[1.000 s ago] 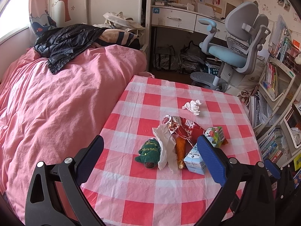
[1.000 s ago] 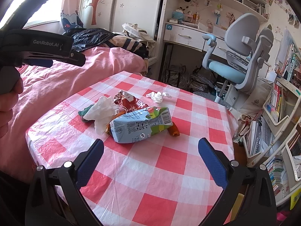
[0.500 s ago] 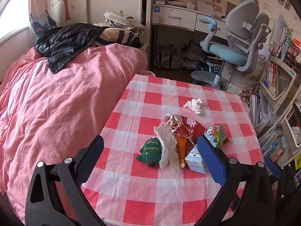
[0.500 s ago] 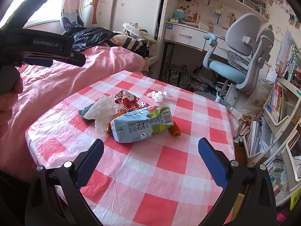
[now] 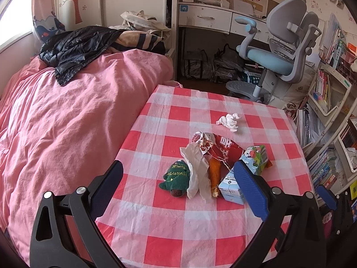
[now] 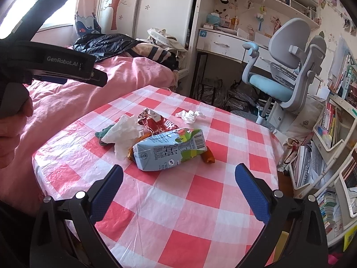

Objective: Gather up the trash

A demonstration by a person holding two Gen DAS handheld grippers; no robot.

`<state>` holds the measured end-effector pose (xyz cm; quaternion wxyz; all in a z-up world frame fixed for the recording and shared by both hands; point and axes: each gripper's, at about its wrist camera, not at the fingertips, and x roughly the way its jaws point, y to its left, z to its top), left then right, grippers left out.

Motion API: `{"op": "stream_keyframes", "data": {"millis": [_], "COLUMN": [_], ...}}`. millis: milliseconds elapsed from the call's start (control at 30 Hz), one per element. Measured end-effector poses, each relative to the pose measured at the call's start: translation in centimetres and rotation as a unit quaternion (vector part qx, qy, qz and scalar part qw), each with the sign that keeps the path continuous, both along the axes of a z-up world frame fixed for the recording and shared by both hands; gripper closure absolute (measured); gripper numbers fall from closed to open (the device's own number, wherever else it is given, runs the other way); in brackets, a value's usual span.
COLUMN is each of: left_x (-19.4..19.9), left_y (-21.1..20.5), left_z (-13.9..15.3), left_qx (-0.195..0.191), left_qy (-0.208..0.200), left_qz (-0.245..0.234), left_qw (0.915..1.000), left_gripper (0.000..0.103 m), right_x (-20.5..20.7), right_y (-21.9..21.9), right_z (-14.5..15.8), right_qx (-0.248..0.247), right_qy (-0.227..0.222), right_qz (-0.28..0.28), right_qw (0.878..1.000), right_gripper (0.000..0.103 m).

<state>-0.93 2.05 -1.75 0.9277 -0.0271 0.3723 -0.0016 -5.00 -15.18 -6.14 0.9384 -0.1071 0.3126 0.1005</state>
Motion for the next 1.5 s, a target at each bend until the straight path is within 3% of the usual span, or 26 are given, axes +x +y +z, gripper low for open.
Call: {"op": "stream_keyframes", "data": {"millis": [600, 767, 1033, 1333, 1500], "left_x": [0.8, 2.1, 3.4, 5.5, 6.7], "left_y": [0.1, 2.7, 7.4, 6.6, 5.1], "left_z": [-0.2, -0.4, -0.5, -2.1, -3.0], "left_qx": [0.002, 0.027, -0.005, 0.012, 0.025], "left_qy": [0.007, 0.020, 0.040, 0.075, 0.088], "left_qz": [0.002, 0.038, 0.081, 0.077, 0.058], "left_qw": [1.0000, 0.9987, 0.9959, 0.9942, 0.9941], "left_gripper": [0.007, 0.007, 0.007, 0.007, 0.007], "right_x": [0.6, 1.0, 2.4, 5.5, 6.9], "right_y": [0.9, 1.2, 1.9, -0.2, -0.7], "right_z": [-0.4, -0.6, -1.4, -3.3, -4.3], "right_qx": [0.000, 0.008, 0.026, 0.121, 0.164], "right_qy": [0.009, 0.020, 0.047, 0.121, 0.156], "right_qz": [0.016, 0.019, 0.026, -0.006, -0.013], "right_qw": [1.000, 1.000, 0.998, 0.985, 0.974], "right_gripper": [0.006, 0.006, 0.006, 0.008, 0.021]}}
